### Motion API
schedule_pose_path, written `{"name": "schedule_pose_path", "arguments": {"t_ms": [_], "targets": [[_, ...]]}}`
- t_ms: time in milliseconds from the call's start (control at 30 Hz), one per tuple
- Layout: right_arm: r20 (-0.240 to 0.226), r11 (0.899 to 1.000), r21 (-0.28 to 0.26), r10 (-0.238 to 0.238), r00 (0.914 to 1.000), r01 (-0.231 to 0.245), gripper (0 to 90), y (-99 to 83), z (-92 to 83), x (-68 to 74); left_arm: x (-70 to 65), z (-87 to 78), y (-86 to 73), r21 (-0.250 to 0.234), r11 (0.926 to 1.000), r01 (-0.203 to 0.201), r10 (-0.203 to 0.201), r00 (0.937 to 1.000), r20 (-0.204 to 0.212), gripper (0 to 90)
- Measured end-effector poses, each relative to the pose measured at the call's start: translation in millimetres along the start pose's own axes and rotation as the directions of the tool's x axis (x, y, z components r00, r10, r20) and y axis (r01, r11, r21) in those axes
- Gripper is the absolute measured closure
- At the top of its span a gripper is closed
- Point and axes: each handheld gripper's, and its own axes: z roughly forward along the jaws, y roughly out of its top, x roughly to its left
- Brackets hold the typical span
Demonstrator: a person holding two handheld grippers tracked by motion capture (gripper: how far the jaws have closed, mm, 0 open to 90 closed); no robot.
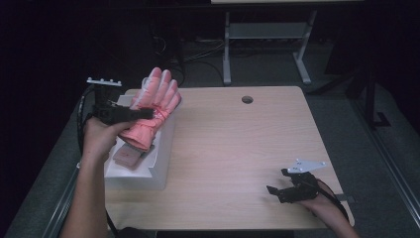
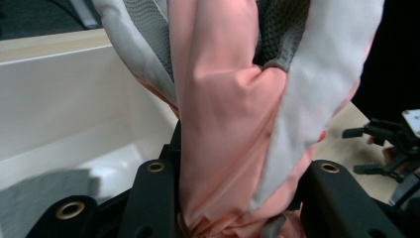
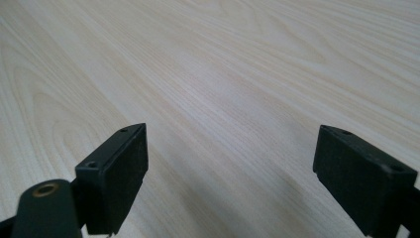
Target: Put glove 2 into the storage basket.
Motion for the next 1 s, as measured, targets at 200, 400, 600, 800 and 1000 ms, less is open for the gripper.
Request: {"name": "schedule_pose_path", "arguments": {"t_ms": [200,400,600,800,1000], "targets": [[-0.003,1.0,-0.001,-0.007,1.0,0.007,13.6,0.3,0.4,1.1,26.1,-7.5,-10.1,-0.003,0.9978,0.066,-0.066,0.9967,-0.048,61.3],[-0.004,1.0,-0.008,-0.005,1.0,0.005,13.5,0.3,-0.4,-0.1,51.8,3.0,-26.7,0.017,0.9888,0.148,-0.146,0.9862,-0.077,61.2],[-0.011,1.0,-0.004,-0.006,0.9999,0.006,13.6,0.2,0.0,0.5,69.5,22.3,-39.5,0.056,0.9779,0.202,-0.195,0.975,-0.107,61.2],[-0.013,1.0,-0.011,-0.005,0.9999,0.005,13.5,0.3,-1.4,0.1,84.2,46.9,-54.0,0.117,0.9619,0.247,-0.233,0.9646,-0.124,61.0],[-0.018,1.0,-0.011,-0.011,0.9998,0.011,13.5,0.4,-1.2,0.1,91.9,71.9,-70.2,0.196,0.9447,0.263,-0.242,0.962,-0.127,60.8]]}}
